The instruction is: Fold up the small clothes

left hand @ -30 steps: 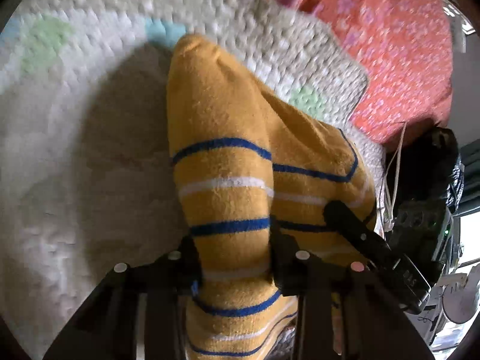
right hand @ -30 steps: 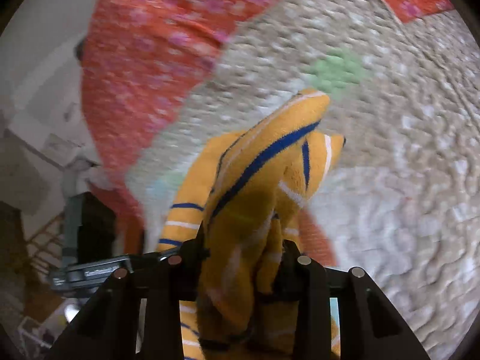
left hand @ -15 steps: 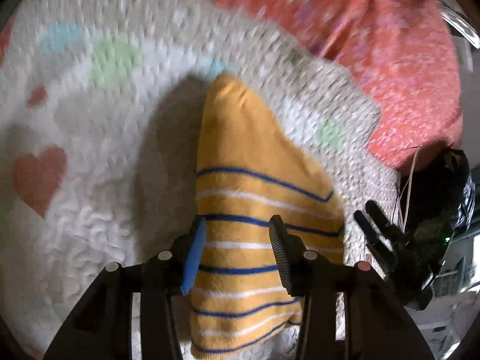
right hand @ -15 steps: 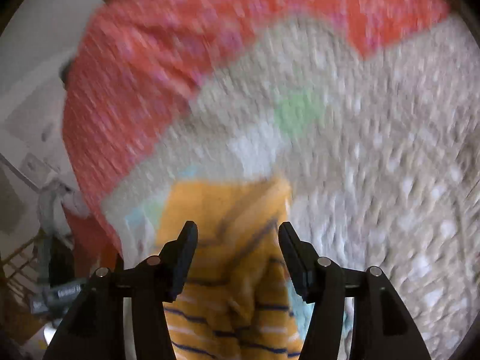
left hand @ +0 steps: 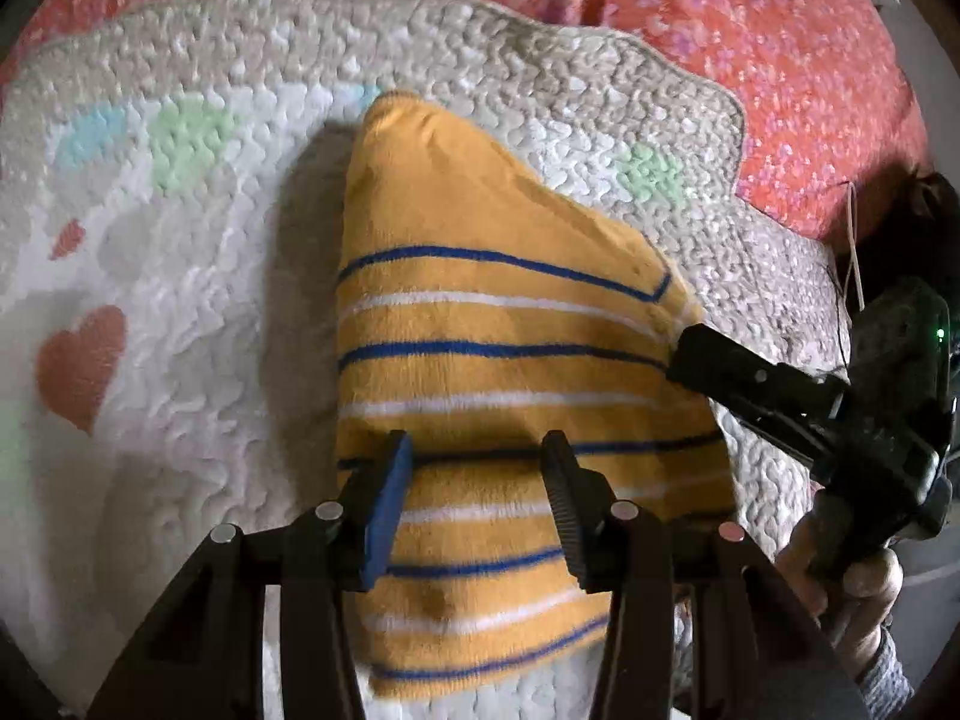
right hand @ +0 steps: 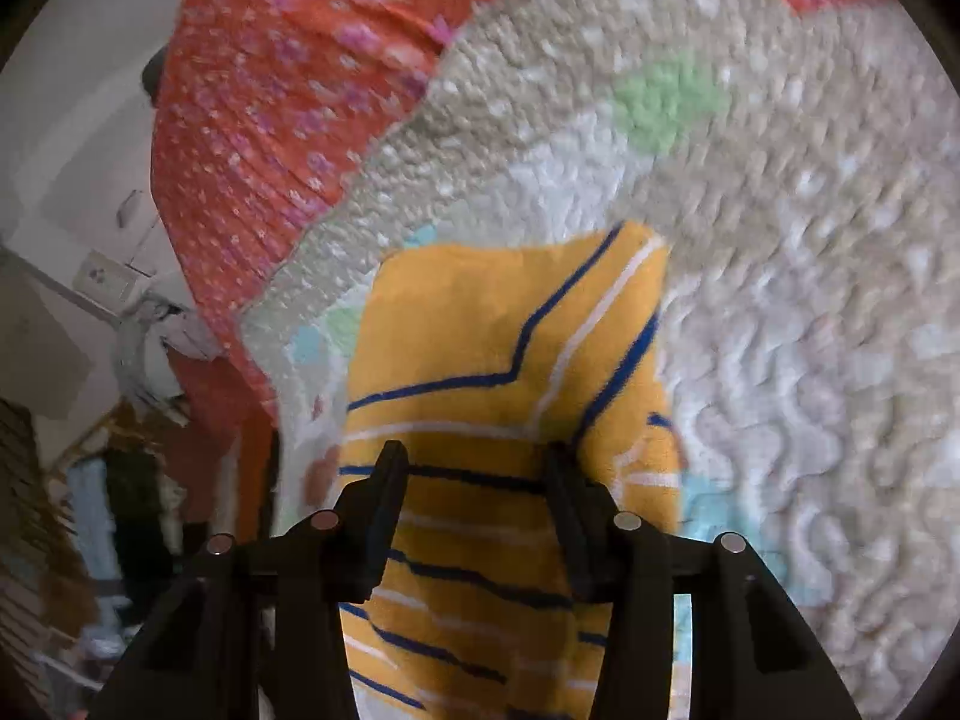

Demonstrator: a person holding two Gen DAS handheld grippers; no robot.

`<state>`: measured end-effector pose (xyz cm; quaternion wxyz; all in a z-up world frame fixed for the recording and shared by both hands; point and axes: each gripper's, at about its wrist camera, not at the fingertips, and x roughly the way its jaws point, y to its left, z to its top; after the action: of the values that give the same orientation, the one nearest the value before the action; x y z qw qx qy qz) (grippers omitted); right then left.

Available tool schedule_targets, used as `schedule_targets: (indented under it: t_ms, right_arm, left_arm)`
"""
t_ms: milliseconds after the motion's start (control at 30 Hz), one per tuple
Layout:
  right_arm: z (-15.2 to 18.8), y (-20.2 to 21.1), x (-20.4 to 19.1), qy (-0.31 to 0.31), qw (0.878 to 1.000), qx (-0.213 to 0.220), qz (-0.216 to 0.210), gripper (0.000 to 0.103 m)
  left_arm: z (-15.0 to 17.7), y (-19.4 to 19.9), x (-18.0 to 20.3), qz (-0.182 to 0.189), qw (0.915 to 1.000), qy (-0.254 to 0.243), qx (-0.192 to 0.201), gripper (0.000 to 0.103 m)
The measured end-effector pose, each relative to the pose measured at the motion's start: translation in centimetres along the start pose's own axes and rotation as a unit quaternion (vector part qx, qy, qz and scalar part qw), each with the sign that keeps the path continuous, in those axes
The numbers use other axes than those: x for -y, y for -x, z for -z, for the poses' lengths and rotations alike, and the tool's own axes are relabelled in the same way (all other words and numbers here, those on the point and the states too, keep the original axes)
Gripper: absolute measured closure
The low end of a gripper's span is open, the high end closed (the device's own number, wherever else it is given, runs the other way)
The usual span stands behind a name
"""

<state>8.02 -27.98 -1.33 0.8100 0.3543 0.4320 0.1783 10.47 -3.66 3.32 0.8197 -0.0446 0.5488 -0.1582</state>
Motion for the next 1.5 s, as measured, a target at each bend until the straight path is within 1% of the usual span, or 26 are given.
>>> schedule_targets:
  t_ms: [33,67,100,133,233,300,333,400,433,467,500,533,567,667,700,833,900,967,1000,1033,1133,1167,1233,1367,1400,1500]
  right_arm:
    - [0.3,0.6,-0.3,0.008,1.000,0.008,0.018,0.050]
    - [0.8,1.1,-0.4,0.014,0.999,0.016,0.035,0.050]
    - [1.6,1.7,-0.6,0.015,0.998,0.023,0.054,0.050]
    - [1.7,2.0,-0.6,0.011,0.997,0.029,0.071,0.049]
    - [4.3,4.1,-0.9,0.017,0.992,0.040,0.116,0.049]
    - [6.1,5.2,-1.6,0.031,0.988,0.046,0.142,0.048]
    - [7.3,5.7,-2.0,0.043,0.985,0.048,0.158,0.048]
    - [10.0,6.9,-2.7,0.065,0.979,0.046,0.188,0.046]
    - [11.0,7.3,-2.7,0.069,0.977,0.045,0.198,0.045]
    - [12.1,7.7,-2.8,0.069,0.975,0.041,0.208,0.045]
    - [13.3,8.3,-2.8,0.065,0.974,0.036,0.214,0.045]
    - [14.1,8.8,-2.9,0.063,0.974,0.033,0.217,0.045]
    - [15.0,9.3,-3.0,0.061,0.973,0.032,0.220,0.045]
    - [17.3,10.3,-4.2,0.071,0.971,0.027,0.227,0.045]
    - [18.0,10.6,-4.7,0.079,0.970,0.026,0.229,0.044]
    - [20.0,11.6,-6.3,0.098,0.967,0.025,0.234,0.043]
    - [20.5,12.2,-7.1,0.105,0.964,0.033,0.241,0.043]
    - [20.9,12.9,-8.0,0.111,0.962,0.042,0.245,0.041]
    - [21.1,13.2,-8.3,0.114,0.961,0.045,0.246,0.039]
    - [21.2,13.4,-8.7,0.117,0.960,0.049,0.249,0.038]
    - [22.0,14.1,-9.6,0.125,0.957,0.059,0.257,0.033]
    - [22.3,14.1,-9.7,0.130,0.955,0.060,0.258,0.031]
    - [22.6,13.9,-9.7,0.142,0.952,0.058,0.264,0.031]
    - [22.7,13.0,-9.0,0.136,0.951,0.044,0.274,0.031]
    - [22.8,13.1,-8.8,0.133,0.951,0.045,0.277,0.031]
    - [22.8,13.3,-8.2,0.124,0.949,0.051,0.285,0.031]
  left_arm:
    - [0.2,0.6,0.0,0.001,1.0000,0.000,0.004,0.060]
    - [0.8,1.5,0.0,0.012,0.9996,-0.009,0.025,0.060]
    - [1.5,2.5,-0.2,0.010,0.9994,-0.008,0.033,0.060]
    - [2.4,3.5,-0.3,0.003,0.9990,-0.008,0.044,0.060]
    - [5.0,5.9,-0.4,-0.032,0.9965,-0.020,0.074,0.060]
    - [7.0,7.8,-0.3,-0.065,0.9919,-0.039,0.102,0.060]
    - [8.2,8.9,0.0,-0.086,0.9874,-0.052,0.123,0.059]
    - [10.0,10.6,0.3,-0.112,0.9793,-0.067,0.155,0.055]
    - [10.9,11.6,0.5,-0.126,0.9741,-0.072,0.174,0.045]
    - [11.8,12.6,0.6,-0.135,0.9689,-0.073,0.195,0.033]
    - [12.5,13.7,0.7,-0.138,0.9640,-0.070,0.216,0.028]
    - [13.2,14.7,0.6,-0.140,0.9596,-0.065,0.235,0.018]
    - [13.7,15.6,0.6,-0.142,0.9544,-0.060,0.256,0.012]
    - [15.1,18.8,0.9,-0.148,0.9381,-0.049,0.309,0.002]
    - [15.5,19.8,1.1,-0.152,0.9332,-0.047,0.322,0.001]
    - [16.4,23.5,1.7,-0.171,0.9217,-0.024,0.347,0.000]
    - [17.1,24.9,1.9,-0.162,0.9197,-0.018,0.357,0.000]
    - [17.9,25.7,1.9,-0.149,0.9214,-0.012,0.359,0.000]
    - [18.1,25.8,1.8,-0.144,0.9240,-0.011,0.354,0.000]
    - [18.3,25.6,1.7,-0.136,0.9287,-0.012,0.345,0.000]
    - [19.0,24.2,1.4,-0.112,0.9481,-0.010,0.298,0.000]
    - [19.3,23.8,1.5,-0.109,0.9514,-0.013,0.288,0.000]
    - [19.9,22.4,1.8,-0.112,0.9575,-0.024,0.265,0.000]
    - [20.5,20.4,2.3,-0.112,0.9659,-0.037,0.231,0.000]
    - [20.6,20.0,2.3,-0.108,0.9683,-0.037,0.222,0.000]
    - [20.9,19.0,2.4,-0.107,0.9718,-0.038,0.206,0.000]
